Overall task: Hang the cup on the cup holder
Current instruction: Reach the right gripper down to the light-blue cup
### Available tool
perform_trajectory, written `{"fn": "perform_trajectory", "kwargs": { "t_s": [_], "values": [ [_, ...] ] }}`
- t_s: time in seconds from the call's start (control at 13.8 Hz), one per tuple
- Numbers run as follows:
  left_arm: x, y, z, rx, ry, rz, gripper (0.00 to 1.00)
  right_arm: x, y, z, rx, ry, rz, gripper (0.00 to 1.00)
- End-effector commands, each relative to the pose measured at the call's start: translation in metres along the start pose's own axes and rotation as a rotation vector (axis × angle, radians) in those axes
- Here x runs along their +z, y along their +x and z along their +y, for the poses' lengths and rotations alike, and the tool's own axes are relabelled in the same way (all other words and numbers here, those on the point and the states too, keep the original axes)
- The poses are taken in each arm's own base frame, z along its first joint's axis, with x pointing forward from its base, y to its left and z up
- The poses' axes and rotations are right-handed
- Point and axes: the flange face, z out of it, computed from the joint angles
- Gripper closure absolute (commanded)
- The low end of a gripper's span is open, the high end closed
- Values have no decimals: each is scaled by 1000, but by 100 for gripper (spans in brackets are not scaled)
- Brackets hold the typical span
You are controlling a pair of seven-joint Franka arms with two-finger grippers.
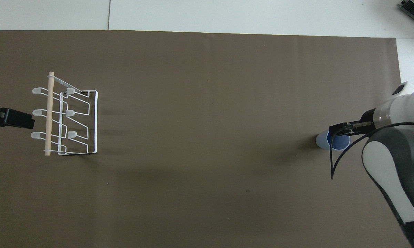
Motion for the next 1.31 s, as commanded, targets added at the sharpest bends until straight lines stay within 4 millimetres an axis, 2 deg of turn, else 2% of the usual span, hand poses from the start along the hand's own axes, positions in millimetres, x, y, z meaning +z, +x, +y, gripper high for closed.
{"fn": "perform_trajectory", "kwargs": {
  "t_s": [0.0, 0.87, 1.23],
  "values": [
    [1, -9, 4, -4, -3, 16, 0, 13, -6, -6, -12, 14, 4, 0],
    [-1, -8, 6, -12, -29, 21, 0, 68, -22, -10, -24, 10, 14, 0],
    [1, -9, 5, -16, -30, 19, 0, 83, -26, -17, -32, 8, 16, 0]
  ]
}}
